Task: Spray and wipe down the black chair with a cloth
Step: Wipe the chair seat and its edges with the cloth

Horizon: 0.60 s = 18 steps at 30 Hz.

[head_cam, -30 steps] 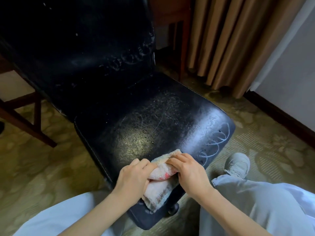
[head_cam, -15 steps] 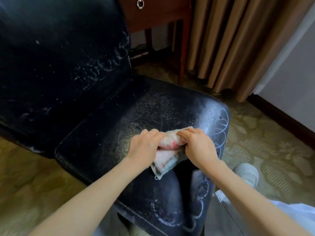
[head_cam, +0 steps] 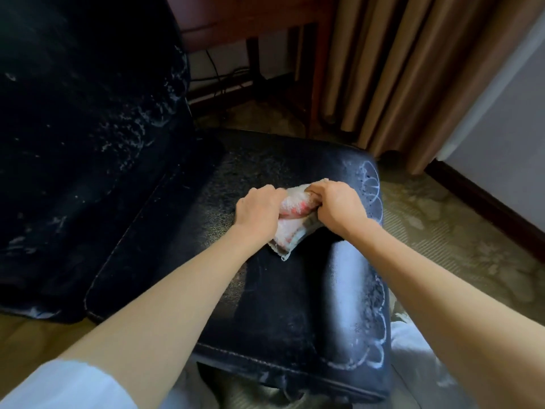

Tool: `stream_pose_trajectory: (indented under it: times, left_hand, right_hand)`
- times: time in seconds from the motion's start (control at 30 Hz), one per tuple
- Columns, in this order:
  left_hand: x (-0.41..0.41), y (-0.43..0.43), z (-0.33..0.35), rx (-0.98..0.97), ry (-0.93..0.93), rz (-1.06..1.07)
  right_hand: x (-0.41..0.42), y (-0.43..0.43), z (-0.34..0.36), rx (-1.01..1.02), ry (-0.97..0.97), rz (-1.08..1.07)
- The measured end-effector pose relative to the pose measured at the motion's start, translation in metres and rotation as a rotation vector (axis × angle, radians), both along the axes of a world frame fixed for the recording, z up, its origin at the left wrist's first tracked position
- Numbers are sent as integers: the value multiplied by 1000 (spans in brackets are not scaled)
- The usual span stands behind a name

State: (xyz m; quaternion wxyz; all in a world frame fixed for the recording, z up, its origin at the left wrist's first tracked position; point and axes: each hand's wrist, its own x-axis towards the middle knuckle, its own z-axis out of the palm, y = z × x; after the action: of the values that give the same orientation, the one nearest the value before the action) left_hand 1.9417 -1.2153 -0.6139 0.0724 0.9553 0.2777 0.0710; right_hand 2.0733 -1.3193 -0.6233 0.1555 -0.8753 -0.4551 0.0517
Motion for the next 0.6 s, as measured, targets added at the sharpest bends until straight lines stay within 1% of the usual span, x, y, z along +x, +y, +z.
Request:
stream_pose_trajectory:
  times: [0.17, 0.27, 0.4, 0.5, 0.6]
  left_hand:
    - [-66, -20, 2, -130, 10, -55]
    - [-118, -39, 6, -176, 37, -78]
    - [-178, -61, 18, -189, 93, -85]
    - [-199, -70, 16, -183, 49, -60]
    - [-195, -73, 11, -154, -8, -25]
  right_hand:
    - [-63, -33, 12, -58, 54, 70]
    - [-112, -59, 15, -84, 86, 139]
    - [-170, -82, 14, -101, 135, 171]
    - [-194, -90, 16, -63, 88, 154]
    - [-190, -93, 14, -21, 80, 139]
